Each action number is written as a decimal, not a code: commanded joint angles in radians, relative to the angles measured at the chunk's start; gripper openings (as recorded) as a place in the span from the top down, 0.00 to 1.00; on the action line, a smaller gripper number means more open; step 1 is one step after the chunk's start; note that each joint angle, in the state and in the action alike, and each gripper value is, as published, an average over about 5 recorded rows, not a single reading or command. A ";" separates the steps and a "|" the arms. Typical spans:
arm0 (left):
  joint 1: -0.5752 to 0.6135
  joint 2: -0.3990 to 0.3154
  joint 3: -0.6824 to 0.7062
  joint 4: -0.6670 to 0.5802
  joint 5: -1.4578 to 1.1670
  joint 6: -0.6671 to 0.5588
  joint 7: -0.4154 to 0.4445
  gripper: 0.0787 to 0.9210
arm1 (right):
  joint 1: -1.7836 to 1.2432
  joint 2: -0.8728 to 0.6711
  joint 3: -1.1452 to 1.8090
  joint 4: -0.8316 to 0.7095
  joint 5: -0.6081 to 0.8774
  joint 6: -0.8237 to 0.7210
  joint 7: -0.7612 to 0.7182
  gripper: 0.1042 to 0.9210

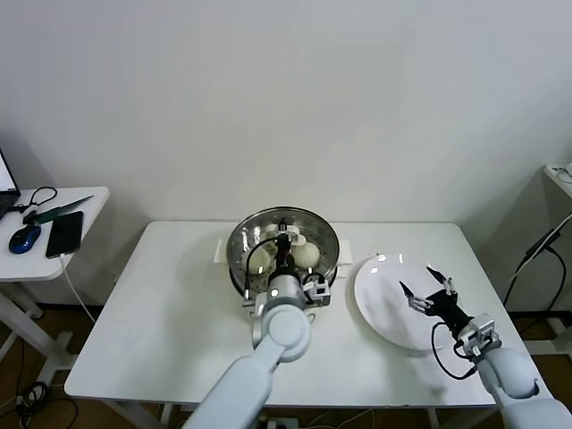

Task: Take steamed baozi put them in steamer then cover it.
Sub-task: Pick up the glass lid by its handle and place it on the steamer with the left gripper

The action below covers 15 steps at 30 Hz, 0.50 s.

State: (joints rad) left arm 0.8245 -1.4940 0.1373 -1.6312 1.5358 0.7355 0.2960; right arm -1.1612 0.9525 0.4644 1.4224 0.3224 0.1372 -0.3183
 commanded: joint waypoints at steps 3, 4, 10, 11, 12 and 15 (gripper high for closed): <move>-0.009 0.002 0.001 0.015 -0.037 0.047 -0.036 0.92 | 0.004 0.005 -0.002 -0.004 -0.003 0.002 -0.004 0.12; -0.010 0.001 0.001 0.017 -0.038 0.047 -0.038 0.92 | 0.004 0.005 -0.001 -0.005 -0.003 0.003 -0.005 0.12; -0.008 0.001 0.002 0.024 -0.041 0.045 -0.051 0.92 | 0.000 0.005 0.004 -0.006 -0.008 0.006 -0.014 0.12; -0.007 0.001 0.002 0.025 -0.042 0.044 -0.051 0.92 | 0.000 0.004 0.004 -0.006 -0.008 0.006 -0.015 0.12; -0.006 0.001 0.002 0.026 -0.042 0.044 -0.052 0.92 | 0.000 0.004 0.005 -0.006 -0.008 0.006 -0.015 0.12; -0.006 0.003 0.001 0.029 -0.043 0.044 -0.052 0.92 | -0.001 0.004 0.005 -0.005 -0.009 0.007 -0.017 0.12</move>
State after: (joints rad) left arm 0.8177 -1.4928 0.1391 -1.6089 1.5047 0.7359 0.2541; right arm -1.1624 0.9571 0.4692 1.4166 0.3146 0.1436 -0.3329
